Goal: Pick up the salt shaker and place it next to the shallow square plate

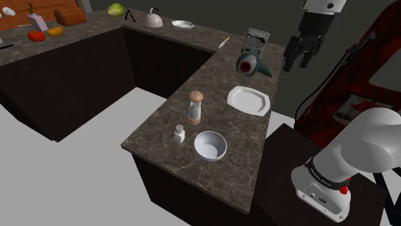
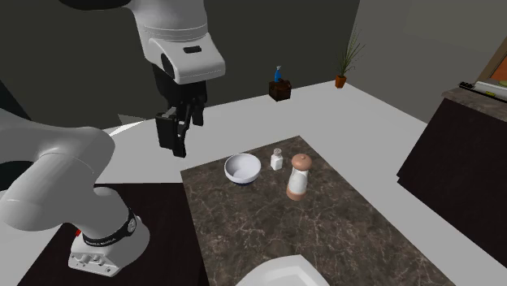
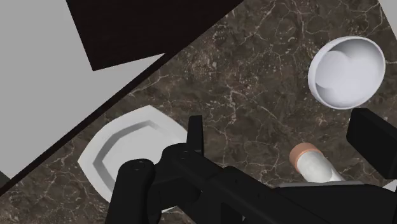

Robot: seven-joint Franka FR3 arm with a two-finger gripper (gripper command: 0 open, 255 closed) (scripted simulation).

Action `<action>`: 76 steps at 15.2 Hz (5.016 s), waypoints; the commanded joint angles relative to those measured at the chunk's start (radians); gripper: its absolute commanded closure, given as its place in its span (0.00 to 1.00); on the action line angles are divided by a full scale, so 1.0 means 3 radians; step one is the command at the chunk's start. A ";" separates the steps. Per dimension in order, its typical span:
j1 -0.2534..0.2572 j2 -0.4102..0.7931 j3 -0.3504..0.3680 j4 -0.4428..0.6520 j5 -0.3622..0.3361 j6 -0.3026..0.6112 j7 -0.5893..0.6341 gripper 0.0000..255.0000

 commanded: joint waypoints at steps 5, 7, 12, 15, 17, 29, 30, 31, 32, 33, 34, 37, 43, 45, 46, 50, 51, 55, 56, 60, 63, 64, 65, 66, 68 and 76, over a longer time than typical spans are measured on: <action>0.0090 0.0182 0.0214 -0.0165 0.0138 0.0409 0.0173 0.00; 0.0135 0.0303 0.0321 -0.0221 0.0200 0.0617 0.0257 0.00; 0.0237 0.0686 0.0589 -0.0280 0.0319 0.1139 0.0466 0.00; 0.0286 0.0967 0.0748 -0.0258 0.0357 0.1446 0.0596 0.00; 0.0312 0.1172 0.0852 -0.0221 0.0363 0.1643 0.0689 0.00; 0.0424 0.2622 0.1355 0.0383 -0.0087 0.2598 0.1445 0.00; 0.0444 0.2754 0.1375 0.0462 -0.0166 0.2651 0.1526 0.00; 0.0468 0.2887 0.1389 0.0546 -0.0248 0.2697 0.1608 0.00; 0.0497 0.3020 0.1397 0.0635 -0.0332 0.2738 0.1689 0.00; 0.0532 0.3153 0.1399 0.0727 -0.0418 0.2773 0.1769 0.00; 0.0570 0.3286 0.1395 0.0825 -0.0503 0.2803 0.1848 0.00; 0.0700 0.3649 0.1358 0.1117 -0.0725 0.2858 0.2045 0.00; 0.0745 0.3838 0.1300 0.1080 -0.0829 0.3072 0.2114 0.00; 0.0757 0.3890 0.1284 0.1075 -0.0858 0.3126 0.2133 0.00; 0.0757 0.3890 0.1284 0.1075 -0.0858 0.3126 0.2133 0.00; 0.0757 0.3890 0.1284 0.1075 -0.0858 0.3126 0.2133 0.00; 0.0757 0.3890 0.1284 0.1075 -0.0858 0.3126 0.2133 0.00; 0.0757 0.3890 0.1284 0.1075 -0.0858 0.3126 0.2133 1.00; 0.0757 0.3890 0.1284 0.1075 -0.0858 0.3126 0.2133 1.00; 0.0757 0.3890 0.1284 0.1075 -0.0858 0.3126 0.2133 1.00; 0.0750 0.3857 0.1295 0.1079 -0.0840 0.3092 0.2121 1.00; 0.0742 0.3826 0.1304 0.1084 -0.0822 0.3056 0.2109 1.00; 0.0735 0.3794 0.1314 0.1090 -0.0804 0.3021 0.2097 1.00; 0.0728 0.3763 0.1323 0.1097 -0.0787 0.2985 0.2085 1.00; 0.0716 0.3701 0.1340 0.1112 -0.0752 0.2912 0.2062 1.00; 0.0675 0.3476 0.1393 0.1204 -0.0624 0.2613 0.1977 1.00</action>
